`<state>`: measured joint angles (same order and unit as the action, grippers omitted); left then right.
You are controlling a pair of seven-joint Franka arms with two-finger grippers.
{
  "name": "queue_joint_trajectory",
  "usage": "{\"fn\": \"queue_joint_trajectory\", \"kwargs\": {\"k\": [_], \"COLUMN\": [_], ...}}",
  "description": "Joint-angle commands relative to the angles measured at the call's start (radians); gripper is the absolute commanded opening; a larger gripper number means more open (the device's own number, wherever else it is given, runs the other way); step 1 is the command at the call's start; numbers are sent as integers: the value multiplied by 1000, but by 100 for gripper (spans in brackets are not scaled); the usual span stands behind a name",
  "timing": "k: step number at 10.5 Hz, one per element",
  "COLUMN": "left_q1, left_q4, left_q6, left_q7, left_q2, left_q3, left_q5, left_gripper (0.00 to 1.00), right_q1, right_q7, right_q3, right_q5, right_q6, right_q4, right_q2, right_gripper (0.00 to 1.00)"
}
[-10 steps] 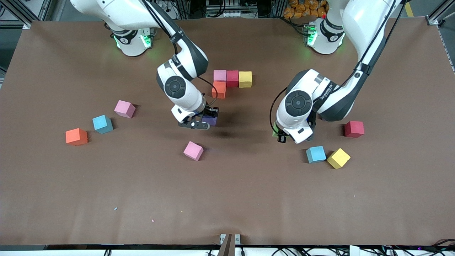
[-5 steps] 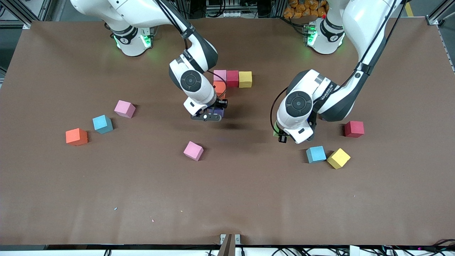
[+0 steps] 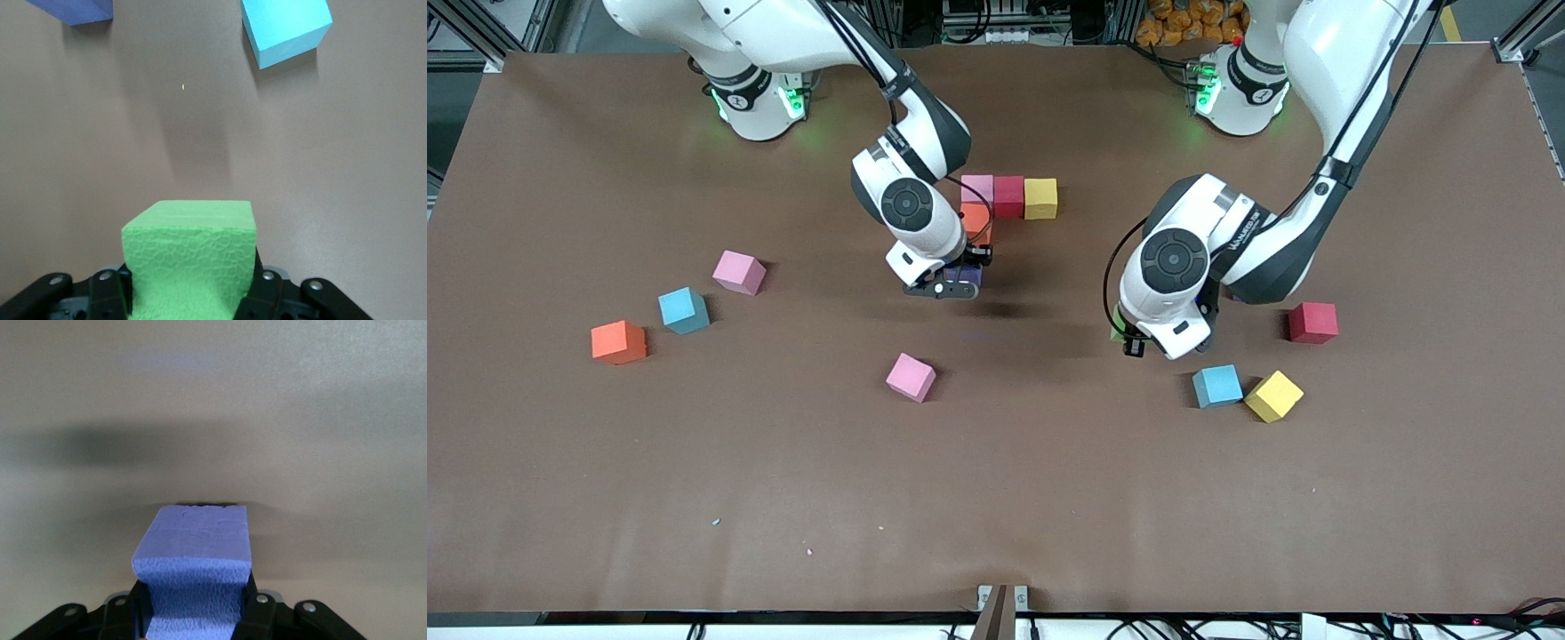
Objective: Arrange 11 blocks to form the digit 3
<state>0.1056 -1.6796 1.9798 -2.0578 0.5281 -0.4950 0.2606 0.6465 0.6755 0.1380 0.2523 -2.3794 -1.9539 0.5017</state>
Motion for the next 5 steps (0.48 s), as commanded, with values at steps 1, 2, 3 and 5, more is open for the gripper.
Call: {"fn": "queue_joint_trajectory", "kwargs": {"k": [1, 2, 3, 5], "left_q1": [0, 0, 0, 0], "left_q4": [20, 20, 21, 21], "left_q6": [-22, -22, -22, -22], "left_q7": [10, 10, 10, 10], "left_q2": [10, 10, 10, 10], "left_q3": [-4, -4, -4, -4], "left_q5": [31, 31, 31, 31], "left_gripper": [32, 31, 30, 30], "right_q1": [-7, -8, -8, -8], "right_q7": [9, 10, 34, 48], "right_q3": [23, 32, 35, 51], "right_q5": [13, 13, 13, 13], "right_q6": [-27, -27, -27, -29], "right_q4": [-39, -40, -40, -39], "right_q2": [-14, -15, -14, -11], "right_gripper": [0, 0, 0, 0]}}
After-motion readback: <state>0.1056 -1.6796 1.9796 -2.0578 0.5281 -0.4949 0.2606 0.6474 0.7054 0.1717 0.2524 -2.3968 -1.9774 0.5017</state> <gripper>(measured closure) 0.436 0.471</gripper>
